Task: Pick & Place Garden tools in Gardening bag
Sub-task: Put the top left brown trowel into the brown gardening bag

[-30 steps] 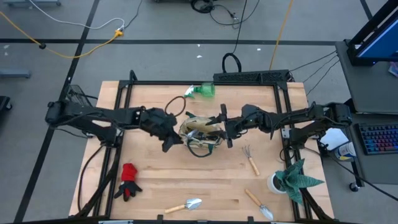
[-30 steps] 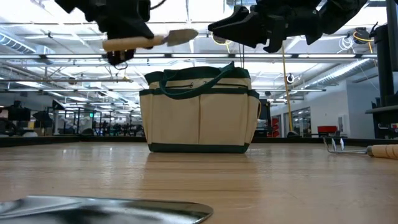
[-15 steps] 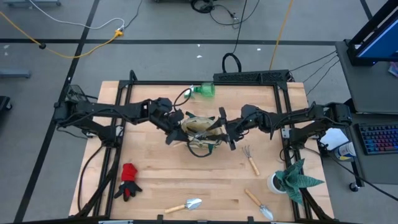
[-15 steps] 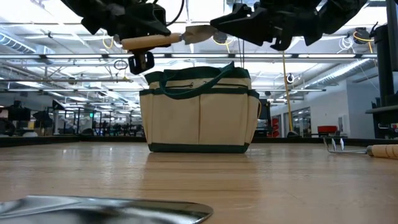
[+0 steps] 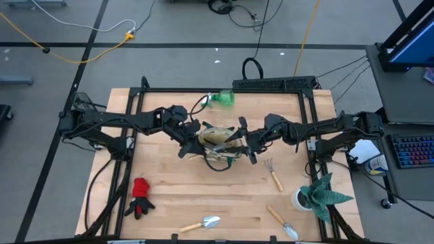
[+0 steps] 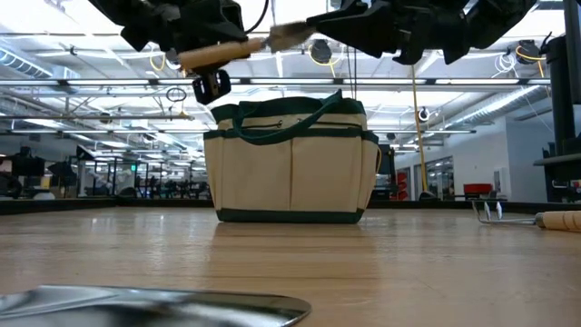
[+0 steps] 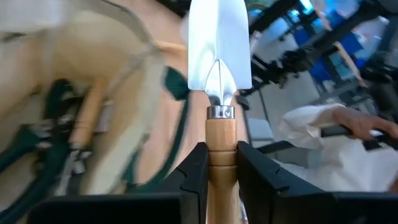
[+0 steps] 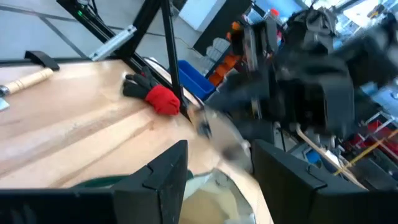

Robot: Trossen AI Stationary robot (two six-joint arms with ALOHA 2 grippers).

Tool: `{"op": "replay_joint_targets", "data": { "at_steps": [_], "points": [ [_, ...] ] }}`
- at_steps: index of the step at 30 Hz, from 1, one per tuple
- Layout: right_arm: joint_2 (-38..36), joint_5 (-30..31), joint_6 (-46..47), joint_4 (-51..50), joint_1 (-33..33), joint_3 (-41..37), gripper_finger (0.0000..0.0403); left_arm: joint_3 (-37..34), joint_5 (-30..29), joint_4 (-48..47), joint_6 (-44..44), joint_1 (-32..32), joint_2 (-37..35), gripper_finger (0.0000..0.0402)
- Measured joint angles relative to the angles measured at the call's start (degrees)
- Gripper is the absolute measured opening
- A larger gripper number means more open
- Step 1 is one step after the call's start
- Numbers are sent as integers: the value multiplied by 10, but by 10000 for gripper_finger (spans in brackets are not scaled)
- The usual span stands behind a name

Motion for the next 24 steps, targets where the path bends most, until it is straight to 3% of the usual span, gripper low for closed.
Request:
{"op": "replay_joint_targets", "data": {
  "at_steps": [18, 24],
  "points": [
    [1, -2, 3, 21, 0, 0, 168, 1, 11, 32, 27, 2, 0, 65],
    [1, -52, 17, 35, 0, 0, 167, 1, 13, 33, 43, 4, 0, 65]
  ]
}}
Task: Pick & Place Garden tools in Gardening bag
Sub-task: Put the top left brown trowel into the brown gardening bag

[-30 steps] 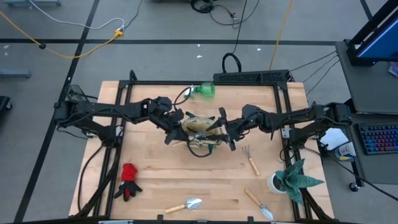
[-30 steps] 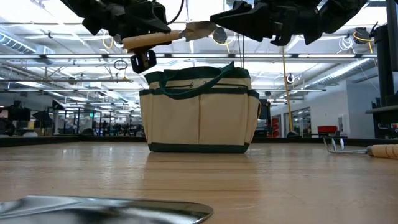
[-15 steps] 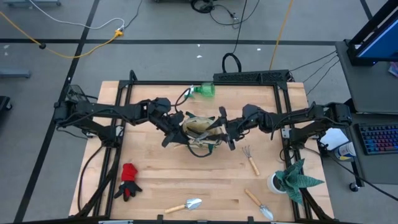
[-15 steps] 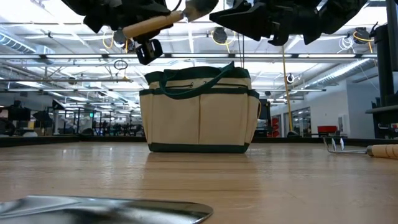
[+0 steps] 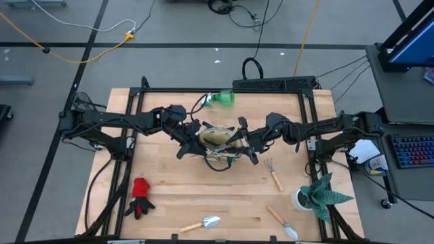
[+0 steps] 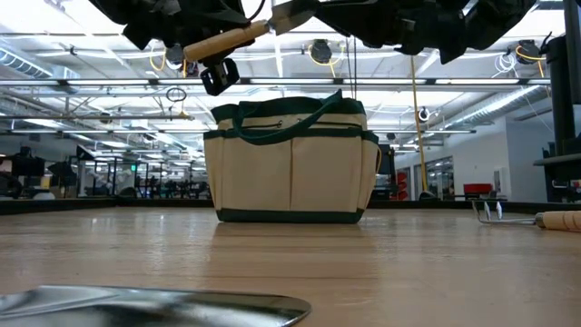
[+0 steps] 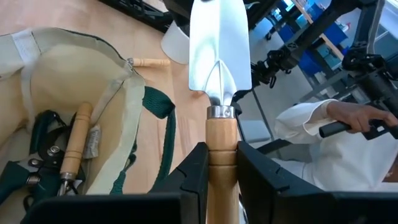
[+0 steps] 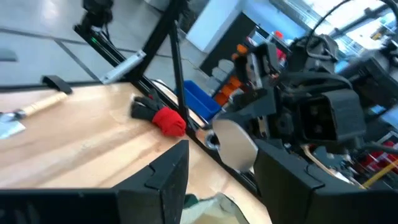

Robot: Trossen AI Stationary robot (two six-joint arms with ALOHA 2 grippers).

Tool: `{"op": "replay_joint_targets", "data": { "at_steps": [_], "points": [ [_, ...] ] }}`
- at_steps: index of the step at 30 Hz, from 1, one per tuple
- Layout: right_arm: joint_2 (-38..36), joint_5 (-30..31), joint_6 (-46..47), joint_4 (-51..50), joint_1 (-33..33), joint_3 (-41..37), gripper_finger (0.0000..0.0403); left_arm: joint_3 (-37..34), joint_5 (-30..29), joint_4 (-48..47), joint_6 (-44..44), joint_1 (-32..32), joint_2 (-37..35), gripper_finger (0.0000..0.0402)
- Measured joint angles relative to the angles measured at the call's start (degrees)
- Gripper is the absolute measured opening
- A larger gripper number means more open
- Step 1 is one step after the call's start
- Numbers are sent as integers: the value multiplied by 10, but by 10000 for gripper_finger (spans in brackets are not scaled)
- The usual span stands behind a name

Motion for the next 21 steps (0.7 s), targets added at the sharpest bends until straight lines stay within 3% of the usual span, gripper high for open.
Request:
{"op": "replay_joint_targets", "data": {
  "at_steps": [9, 21],
  "points": [
    [0, -7, 0, 7, 0, 0, 157, 0, -2, 14, -1, 2, 0, 65],
    [7, -6, 1, 20, 0, 0, 51, 0, -33, 22, 3, 12, 0, 65]
  ]
}}
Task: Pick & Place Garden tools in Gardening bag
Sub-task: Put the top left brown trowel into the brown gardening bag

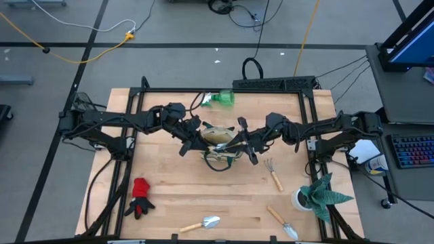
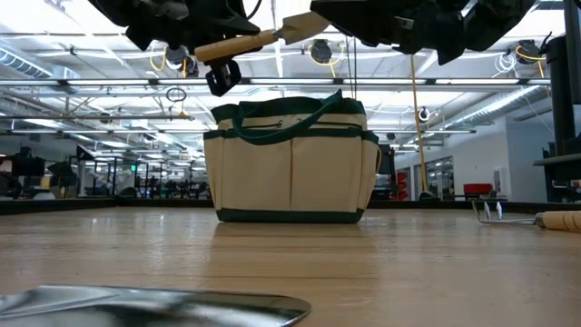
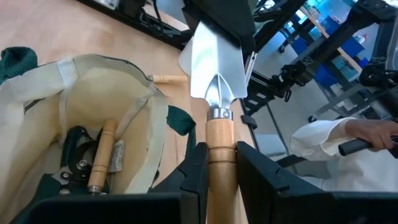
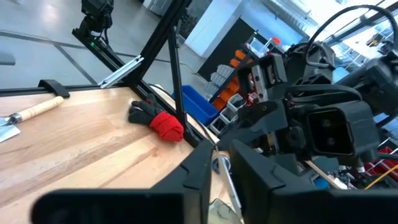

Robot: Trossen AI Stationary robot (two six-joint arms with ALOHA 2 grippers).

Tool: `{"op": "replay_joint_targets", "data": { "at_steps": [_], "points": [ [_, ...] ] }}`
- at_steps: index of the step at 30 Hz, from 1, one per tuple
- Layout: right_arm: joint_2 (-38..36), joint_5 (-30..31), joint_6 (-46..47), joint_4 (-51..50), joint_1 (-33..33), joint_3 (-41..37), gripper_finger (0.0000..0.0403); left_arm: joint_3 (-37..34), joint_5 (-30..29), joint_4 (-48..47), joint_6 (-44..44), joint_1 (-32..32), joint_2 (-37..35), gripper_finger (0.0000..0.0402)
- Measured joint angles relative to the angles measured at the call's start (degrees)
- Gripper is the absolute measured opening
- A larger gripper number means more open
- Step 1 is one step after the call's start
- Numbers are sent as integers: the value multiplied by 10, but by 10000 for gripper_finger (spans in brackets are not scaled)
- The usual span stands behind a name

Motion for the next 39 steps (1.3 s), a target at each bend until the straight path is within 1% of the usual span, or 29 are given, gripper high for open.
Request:
{"op": "replay_joint_targets", "data": {
  "at_steps": [3, 5, 7, 16, 20, 24, 32, 34, 39],
  "points": [
    [0, 3, -1, -4, 0, 0, 26, 0, 0, 2, 0, 0, 0, 65],
    [0, 20, -3, -8, 0, 0, 10, 0, -1, 3, -1, -1, 0, 65],
    [0, 35, -8, -12, 1, 0, 4, 0, 2, 2, 0, -1, 0, 65],
    [0, 40, -6, -16, 0, 0, 2, -1, 0, 2, 4, -1, 0, 65],
    [0, 42, 22, -22, 0, 0, 1, -1, -1, 2, 33, -1, 0, 67],
    [-1, 45, 51, -42, -1, 0, 1, -1, -9, 0, 59, -1, 0, 83],
    [0, 52, 112, -79, -1, 0, 0, 0, -67, 5, 78, -1, -1, 118],
    [0, 66, 126, -82, 0, -3, 0, 0, -80, 3, 82, -1, -1, 124],
    [-5, 152, 153, -79, 0, -20, 0, 0, -91, -10, 81, -1, -1, 126]
  ]
}}
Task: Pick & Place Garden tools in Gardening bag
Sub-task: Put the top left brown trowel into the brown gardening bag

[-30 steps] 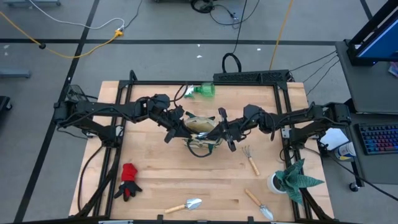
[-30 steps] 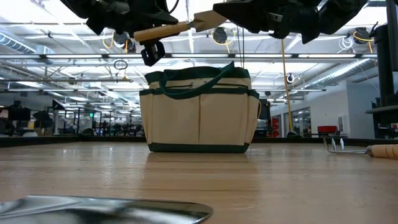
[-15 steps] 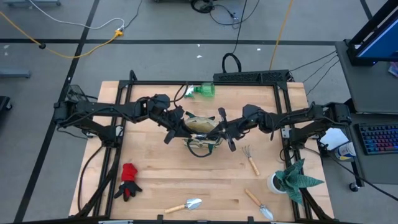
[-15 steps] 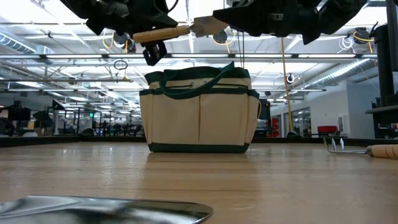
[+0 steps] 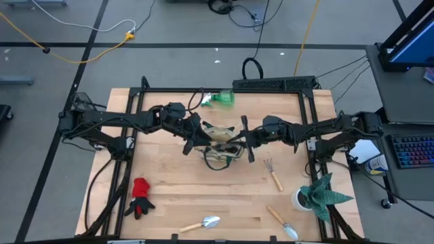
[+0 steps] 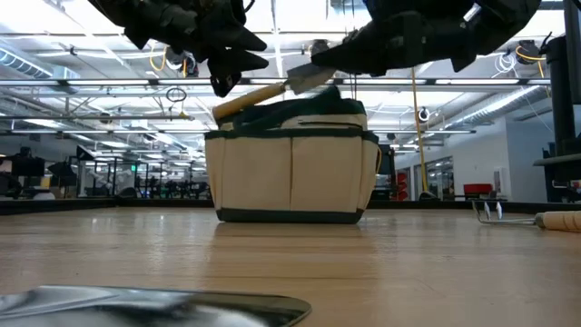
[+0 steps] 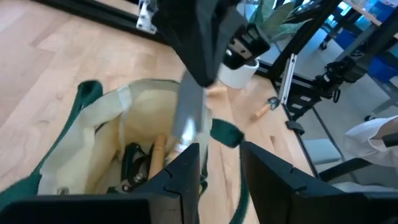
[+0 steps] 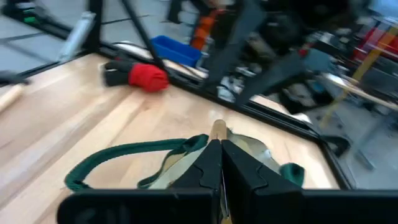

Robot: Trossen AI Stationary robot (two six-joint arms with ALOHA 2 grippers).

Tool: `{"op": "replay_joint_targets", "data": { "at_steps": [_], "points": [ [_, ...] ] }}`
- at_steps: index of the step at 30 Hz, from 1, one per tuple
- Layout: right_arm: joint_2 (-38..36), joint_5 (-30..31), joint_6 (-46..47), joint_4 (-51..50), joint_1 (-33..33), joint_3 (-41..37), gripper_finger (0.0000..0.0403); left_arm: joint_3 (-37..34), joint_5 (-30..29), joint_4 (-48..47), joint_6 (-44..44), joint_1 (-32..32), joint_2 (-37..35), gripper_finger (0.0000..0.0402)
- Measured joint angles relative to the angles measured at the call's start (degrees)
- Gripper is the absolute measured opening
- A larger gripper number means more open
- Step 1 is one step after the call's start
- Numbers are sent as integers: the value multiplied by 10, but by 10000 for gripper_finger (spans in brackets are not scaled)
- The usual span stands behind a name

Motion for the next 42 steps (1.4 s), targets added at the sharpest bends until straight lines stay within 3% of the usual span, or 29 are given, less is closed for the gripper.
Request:
{"op": "replay_joint_targets", "data": {
  "at_steps": [10, 20, 27, 37, 42],
  "points": [
    [-1, 107, 104, 20, 0, -5, 0, 0, -10, -28, 0, 0, 0, 127],
    [-26, 109, 140, 3, 22, -4, 0, 0, -15, -57, 12, 0, 0, 127],
    [-78, 214, 148, -83, 59, -5, 0, 0, -19, -89, 14, 0, 0, 127],
    [-82, 225, 196, -91, 79, -5, 0, 0, -179, -159, 13, 0, 0, 127],
    [-82, 224, 220, -98, 79, -5, 0, 0, -205, -185, 11, -1, 0, 127]
  ]
}}
